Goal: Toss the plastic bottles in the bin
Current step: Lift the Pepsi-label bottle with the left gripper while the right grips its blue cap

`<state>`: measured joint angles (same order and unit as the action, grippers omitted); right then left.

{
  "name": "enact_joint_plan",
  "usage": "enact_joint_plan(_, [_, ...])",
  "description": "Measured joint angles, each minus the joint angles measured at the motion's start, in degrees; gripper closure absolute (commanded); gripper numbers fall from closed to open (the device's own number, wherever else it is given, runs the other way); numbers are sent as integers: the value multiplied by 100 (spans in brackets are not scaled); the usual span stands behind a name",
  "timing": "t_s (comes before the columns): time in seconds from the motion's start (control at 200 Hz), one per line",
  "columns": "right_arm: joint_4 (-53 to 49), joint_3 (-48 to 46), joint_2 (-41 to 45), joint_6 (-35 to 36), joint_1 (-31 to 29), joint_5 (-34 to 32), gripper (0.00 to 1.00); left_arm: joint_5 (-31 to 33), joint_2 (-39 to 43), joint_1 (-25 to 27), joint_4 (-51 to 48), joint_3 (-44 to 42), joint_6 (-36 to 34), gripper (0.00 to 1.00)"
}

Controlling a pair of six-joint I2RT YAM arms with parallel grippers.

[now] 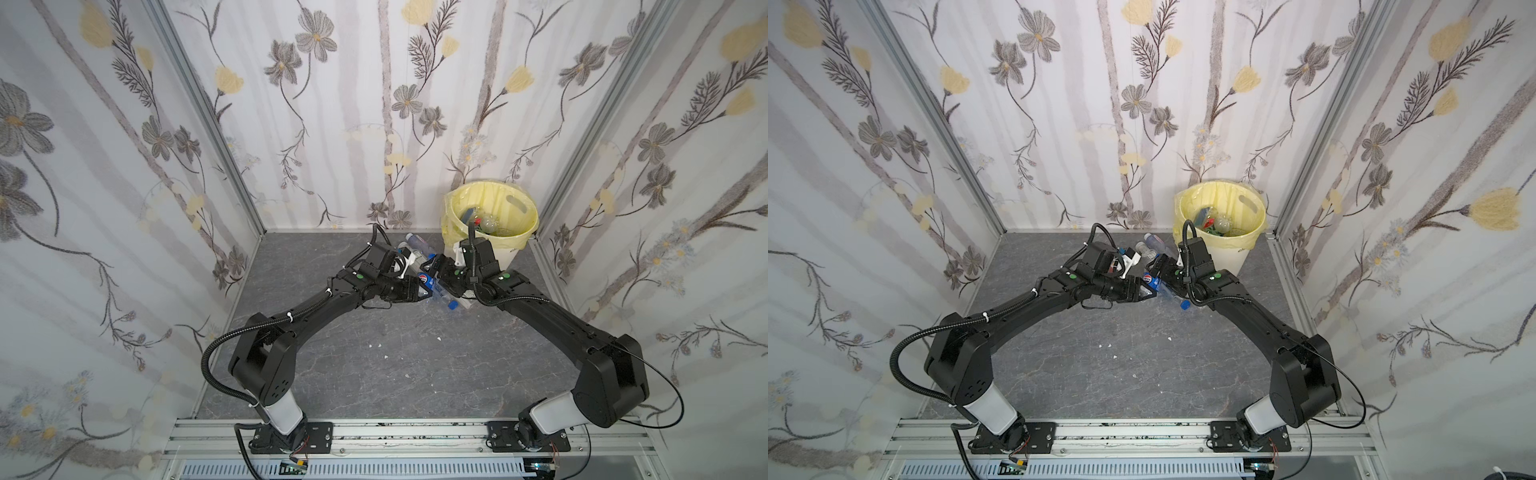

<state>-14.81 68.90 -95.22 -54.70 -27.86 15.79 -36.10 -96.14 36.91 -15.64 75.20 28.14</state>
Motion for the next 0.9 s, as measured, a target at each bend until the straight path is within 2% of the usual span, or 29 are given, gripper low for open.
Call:
enact_joint_plan(0.365, [210, 9, -98, -74, -42, 144, 42, -11, 48, 24, 35, -33, 22, 42])
enact_joint_plan(0.669, [192, -9, -9, -111, -31, 92, 46, -7, 52, 28, 103, -33, 20, 26])
enact_joint_plan(0.899, [-52, 199, -11, 11, 46, -39, 46, 66, 118, 28, 164, -33, 15, 18])
